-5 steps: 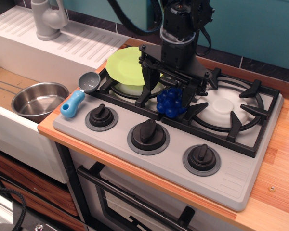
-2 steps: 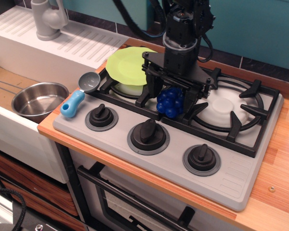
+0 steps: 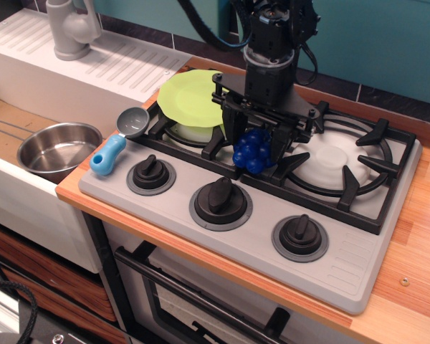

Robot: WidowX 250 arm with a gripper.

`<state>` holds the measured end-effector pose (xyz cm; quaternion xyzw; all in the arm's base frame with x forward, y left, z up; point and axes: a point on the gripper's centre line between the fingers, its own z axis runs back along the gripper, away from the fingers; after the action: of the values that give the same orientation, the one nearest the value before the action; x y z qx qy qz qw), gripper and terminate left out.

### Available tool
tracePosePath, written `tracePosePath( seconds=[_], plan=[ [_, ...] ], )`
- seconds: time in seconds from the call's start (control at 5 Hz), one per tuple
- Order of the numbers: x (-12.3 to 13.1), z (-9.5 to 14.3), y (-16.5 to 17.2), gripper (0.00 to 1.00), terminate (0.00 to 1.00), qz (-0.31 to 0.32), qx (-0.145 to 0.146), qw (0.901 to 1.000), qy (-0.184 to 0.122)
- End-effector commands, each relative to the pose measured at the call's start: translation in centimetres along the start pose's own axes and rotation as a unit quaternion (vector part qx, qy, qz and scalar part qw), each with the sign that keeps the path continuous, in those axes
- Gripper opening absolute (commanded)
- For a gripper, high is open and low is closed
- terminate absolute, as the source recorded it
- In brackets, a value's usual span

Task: Put blueberry on plate and spoon in pot or pan in sink

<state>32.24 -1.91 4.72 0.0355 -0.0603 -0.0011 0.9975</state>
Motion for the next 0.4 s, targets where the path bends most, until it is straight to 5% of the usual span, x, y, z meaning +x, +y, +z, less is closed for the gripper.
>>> tracePosePath(
  seconds=[0.0, 0.2],
  plan=[
    [0.9, 2.0, -0.1, 0.00, 0.00, 0.000, 0.001, 0.9999, -0.017],
    [0.9, 3.3, 0.4, 0.00, 0.00, -0.010, 0.006, 0.9998, -0.017]
  ],
)
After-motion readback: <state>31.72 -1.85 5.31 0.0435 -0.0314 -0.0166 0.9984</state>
